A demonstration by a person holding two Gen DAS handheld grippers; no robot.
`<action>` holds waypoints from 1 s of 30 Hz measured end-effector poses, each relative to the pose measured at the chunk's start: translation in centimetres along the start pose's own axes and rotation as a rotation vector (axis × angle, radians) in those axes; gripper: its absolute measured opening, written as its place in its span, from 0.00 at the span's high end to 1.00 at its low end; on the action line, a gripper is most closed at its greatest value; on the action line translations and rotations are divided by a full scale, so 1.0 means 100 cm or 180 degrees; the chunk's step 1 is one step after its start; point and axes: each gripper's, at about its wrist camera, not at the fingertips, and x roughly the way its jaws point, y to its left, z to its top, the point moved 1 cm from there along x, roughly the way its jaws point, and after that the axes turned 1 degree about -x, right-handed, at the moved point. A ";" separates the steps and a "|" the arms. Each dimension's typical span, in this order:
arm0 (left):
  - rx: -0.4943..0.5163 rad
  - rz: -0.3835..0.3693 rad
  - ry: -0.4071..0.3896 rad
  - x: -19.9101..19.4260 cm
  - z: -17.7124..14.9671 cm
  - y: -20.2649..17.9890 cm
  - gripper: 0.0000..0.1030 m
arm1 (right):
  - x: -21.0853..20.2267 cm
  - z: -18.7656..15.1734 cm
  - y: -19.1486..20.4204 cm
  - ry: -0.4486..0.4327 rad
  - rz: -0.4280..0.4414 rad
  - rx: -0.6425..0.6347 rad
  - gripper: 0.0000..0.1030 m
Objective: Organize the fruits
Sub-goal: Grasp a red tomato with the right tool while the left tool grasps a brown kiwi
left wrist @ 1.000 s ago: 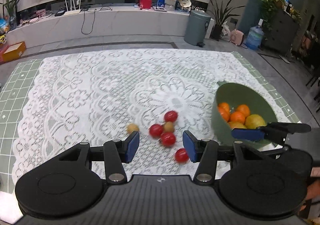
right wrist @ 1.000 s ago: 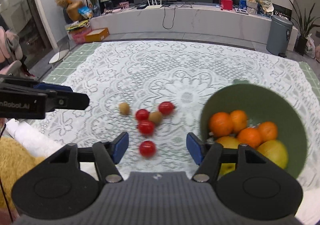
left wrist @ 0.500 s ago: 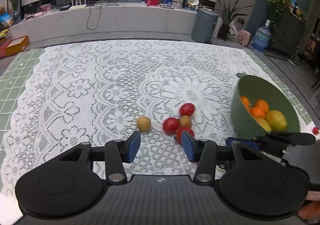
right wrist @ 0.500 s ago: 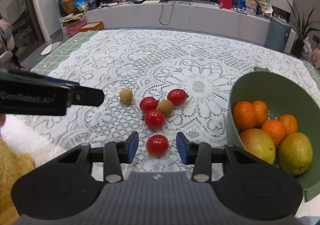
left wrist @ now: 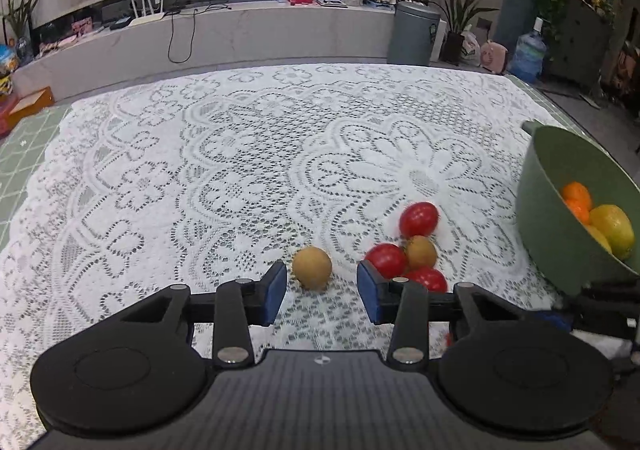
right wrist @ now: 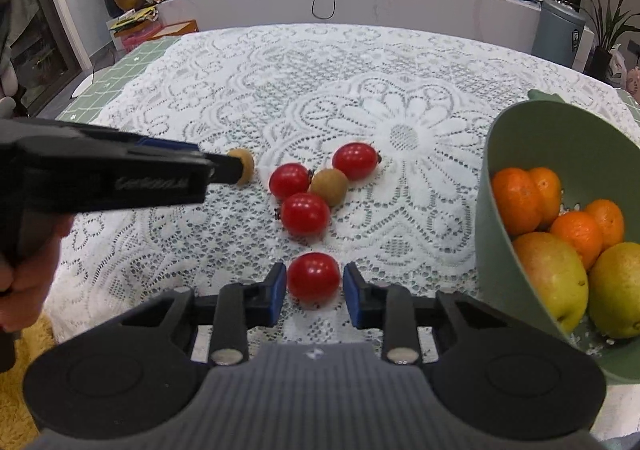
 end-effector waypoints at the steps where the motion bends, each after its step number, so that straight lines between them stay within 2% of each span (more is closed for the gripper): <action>1: -0.0032 -0.0010 0.0000 0.002 0.000 0.002 0.53 | 0.001 0.000 0.001 0.0010 -0.0001 -0.0008 0.74; 4: -0.0082 -0.0051 -0.0015 0.007 0.000 0.005 0.54 | 0.003 0.000 0.000 0.0036 0.0002 0.0004 0.74; 7: -0.0048 -0.0061 0.0013 0.013 -0.001 0.003 0.61 | 0.005 0.001 0.000 0.0041 0.0015 0.0016 0.74; 12: -0.0090 0.0007 0.0046 0.022 -0.002 0.005 0.64 | 0.007 0.001 0.000 0.0039 0.0014 0.0013 0.74; 17: -0.0128 0.0047 0.0084 0.025 -0.004 0.009 0.73 | 0.008 0.001 0.000 0.0059 0.0043 0.0016 0.73; 24: -0.0162 0.0089 0.0063 0.021 -0.006 0.010 0.73 | 0.008 0.001 -0.001 0.0061 0.0059 0.0024 0.74; 30: -0.0222 0.0087 -0.0009 -0.003 -0.004 0.005 0.73 | 0.004 0.001 0.001 -0.0014 0.0064 -0.0005 0.74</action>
